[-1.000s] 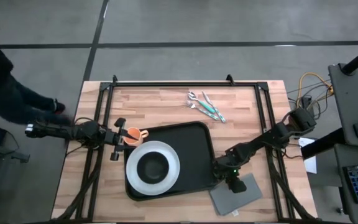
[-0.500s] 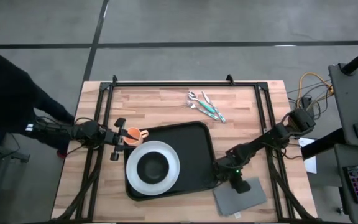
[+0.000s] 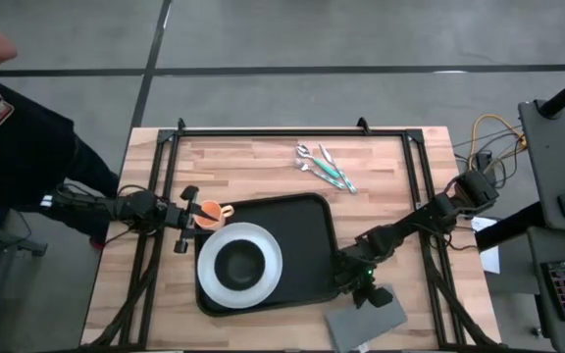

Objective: Set up tray
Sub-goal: Put the gray napkin on the black tray to the right of the white plate

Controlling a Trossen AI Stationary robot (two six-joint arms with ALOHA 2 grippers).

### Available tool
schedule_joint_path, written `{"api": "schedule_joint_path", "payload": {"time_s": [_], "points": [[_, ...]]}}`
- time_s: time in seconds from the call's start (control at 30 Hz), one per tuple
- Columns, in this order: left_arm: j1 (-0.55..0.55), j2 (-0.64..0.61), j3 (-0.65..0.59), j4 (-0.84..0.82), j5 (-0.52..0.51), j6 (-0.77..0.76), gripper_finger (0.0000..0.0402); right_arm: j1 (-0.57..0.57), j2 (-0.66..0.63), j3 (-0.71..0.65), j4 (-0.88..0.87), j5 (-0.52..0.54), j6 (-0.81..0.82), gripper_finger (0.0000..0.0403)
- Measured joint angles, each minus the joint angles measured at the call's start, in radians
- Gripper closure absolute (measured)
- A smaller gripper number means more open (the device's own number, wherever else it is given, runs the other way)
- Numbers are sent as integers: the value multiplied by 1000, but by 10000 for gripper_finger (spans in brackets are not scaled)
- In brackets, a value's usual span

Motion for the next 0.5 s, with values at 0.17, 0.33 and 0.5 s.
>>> {"api": "schedule_joint_path", "payload": {"time_s": [0.17, 0.33, 0.5], "points": [[0, 5, 0, 0, 0, 0, 285, -5, -13, 0, 0, 0, 2, 394], [0, 4, 0, 0, 0, 0, 285, -23, -38, 0, 50, 19, 32, 394], [0, 5, 0, 0, 0, 0, 285, -60, -52, 1, 152, 146, 131, 394]]}}
